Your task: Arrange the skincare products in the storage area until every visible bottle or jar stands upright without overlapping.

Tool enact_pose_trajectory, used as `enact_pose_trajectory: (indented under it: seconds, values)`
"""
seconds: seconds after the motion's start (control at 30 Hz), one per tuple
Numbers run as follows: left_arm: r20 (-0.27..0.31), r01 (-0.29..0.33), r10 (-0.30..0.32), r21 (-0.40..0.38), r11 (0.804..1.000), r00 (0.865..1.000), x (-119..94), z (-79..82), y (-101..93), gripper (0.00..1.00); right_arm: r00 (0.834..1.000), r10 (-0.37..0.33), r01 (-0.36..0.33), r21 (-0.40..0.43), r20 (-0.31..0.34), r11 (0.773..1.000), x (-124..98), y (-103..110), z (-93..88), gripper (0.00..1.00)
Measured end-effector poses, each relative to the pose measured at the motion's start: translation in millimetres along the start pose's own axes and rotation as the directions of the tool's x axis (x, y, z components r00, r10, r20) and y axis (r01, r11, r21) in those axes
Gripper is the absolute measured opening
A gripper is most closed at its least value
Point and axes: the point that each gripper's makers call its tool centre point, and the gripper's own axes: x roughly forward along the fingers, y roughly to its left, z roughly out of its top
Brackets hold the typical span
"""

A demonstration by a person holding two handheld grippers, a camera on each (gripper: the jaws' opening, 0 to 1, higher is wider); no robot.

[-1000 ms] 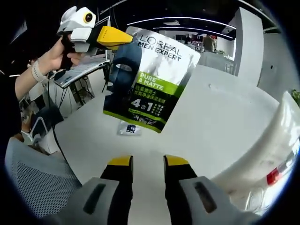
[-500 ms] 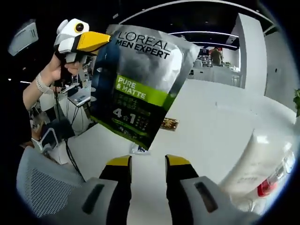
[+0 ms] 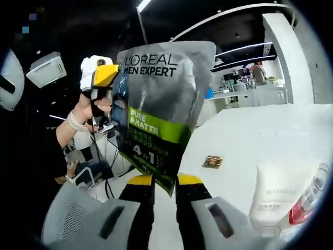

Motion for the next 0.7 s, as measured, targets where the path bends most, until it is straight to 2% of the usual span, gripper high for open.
enact_pose_trajectory:
  seconds: [0.23,0.37,0.43,0.57,0.7]
  values:
    - [0.019,-0.05,0.051,-0.014,0.999,0.999,11,1.8,4.7,0.0,0.999,0.046,-0.046,0.045,0.0,0.998,-18,0,-1.1,0.06]
    - [0.029,-0.11,0.111,-0.013,0.994,0.993,14,0.4,13.2,0.0,0.996,0.085,-0.084,0.081,-0.012,0.993,-30,3,-2.4,0.05]
    - [0.04,-0.124,0.126,-0.035,0.992,0.991,14,-0.2,15.8,0.0,0.991,0.134,-0.133,0.09,-0.013,0.987,-37,9,-3.0,0.04]
    - [0.055,-0.17,0.172,-0.052,0.984,0.983,14,-1.6,24.7,0.0,0.985,0.171,-0.17,0.134,0.006,0.976,-46,13,1.8,0.02]
    - [0.053,-0.207,0.21,-0.066,0.976,0.976,11,-8.2,36.9,0.0,0.982,0.186,-0.185,0.132,-0.002,0.974,-53,14,6.1,0.01]
